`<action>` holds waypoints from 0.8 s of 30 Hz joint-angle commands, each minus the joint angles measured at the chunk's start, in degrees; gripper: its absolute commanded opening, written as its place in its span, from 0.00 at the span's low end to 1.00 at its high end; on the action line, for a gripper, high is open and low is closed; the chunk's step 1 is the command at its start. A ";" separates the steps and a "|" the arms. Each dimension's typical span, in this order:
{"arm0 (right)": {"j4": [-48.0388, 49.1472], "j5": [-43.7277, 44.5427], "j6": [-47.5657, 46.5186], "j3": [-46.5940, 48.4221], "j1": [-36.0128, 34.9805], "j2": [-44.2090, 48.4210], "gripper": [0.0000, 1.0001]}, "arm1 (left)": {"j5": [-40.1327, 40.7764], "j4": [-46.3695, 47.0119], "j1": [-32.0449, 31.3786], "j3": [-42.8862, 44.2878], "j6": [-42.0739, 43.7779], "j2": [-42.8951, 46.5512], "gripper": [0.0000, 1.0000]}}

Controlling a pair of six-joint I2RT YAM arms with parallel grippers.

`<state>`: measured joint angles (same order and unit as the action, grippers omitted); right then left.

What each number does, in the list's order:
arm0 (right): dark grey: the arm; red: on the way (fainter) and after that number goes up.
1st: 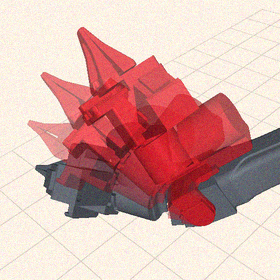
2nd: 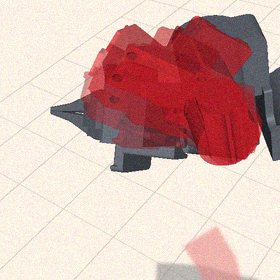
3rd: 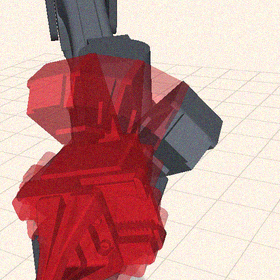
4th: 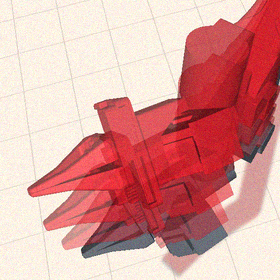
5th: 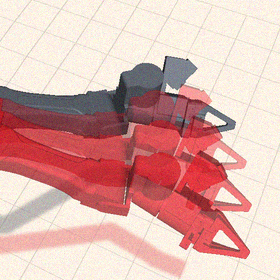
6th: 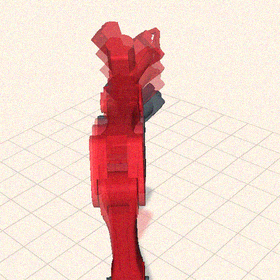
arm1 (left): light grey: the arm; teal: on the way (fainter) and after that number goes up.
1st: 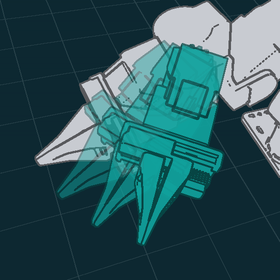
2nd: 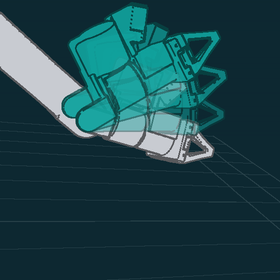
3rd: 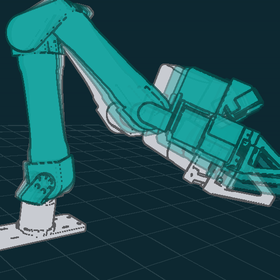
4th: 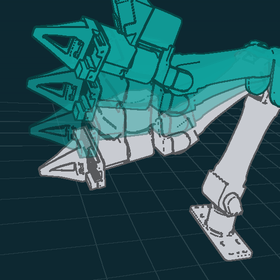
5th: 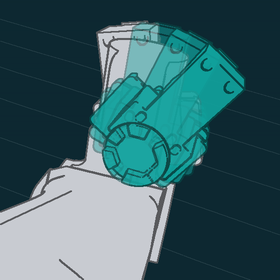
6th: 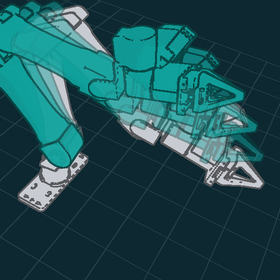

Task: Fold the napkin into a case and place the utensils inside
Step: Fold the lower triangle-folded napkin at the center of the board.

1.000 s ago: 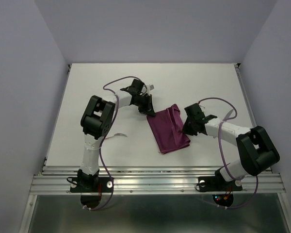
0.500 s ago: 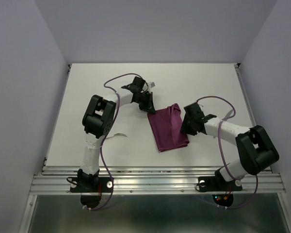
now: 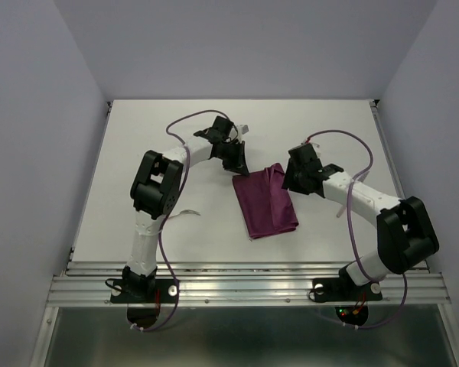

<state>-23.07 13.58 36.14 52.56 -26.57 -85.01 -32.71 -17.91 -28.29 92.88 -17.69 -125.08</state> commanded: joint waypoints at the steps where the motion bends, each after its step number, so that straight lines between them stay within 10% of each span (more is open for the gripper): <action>1: 1.36 2.15 -2.65 6.06 1.34 -2.43 0.48 | -0.87 -0.46 -1.76 3.53 -0.49 3.18 0.00; 17: 3.56 -6.29 -7.40 23.38 2.57 -19.93 0.49 | -0.42 2.09 -3.17 3.54 -2.61 -3.16 0.00; 24: 4.52 -7.70 -6.17 24.26 2.57 -22.30 0.30 | -0.95 2.53 -3.17 3.45 -2.43 -3.86 0.00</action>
<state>-21.08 6.81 29.56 74.26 -24.27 -106.56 -33.98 -15.46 -31.40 94.65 -20.75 -128.95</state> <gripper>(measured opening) 0.359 0.019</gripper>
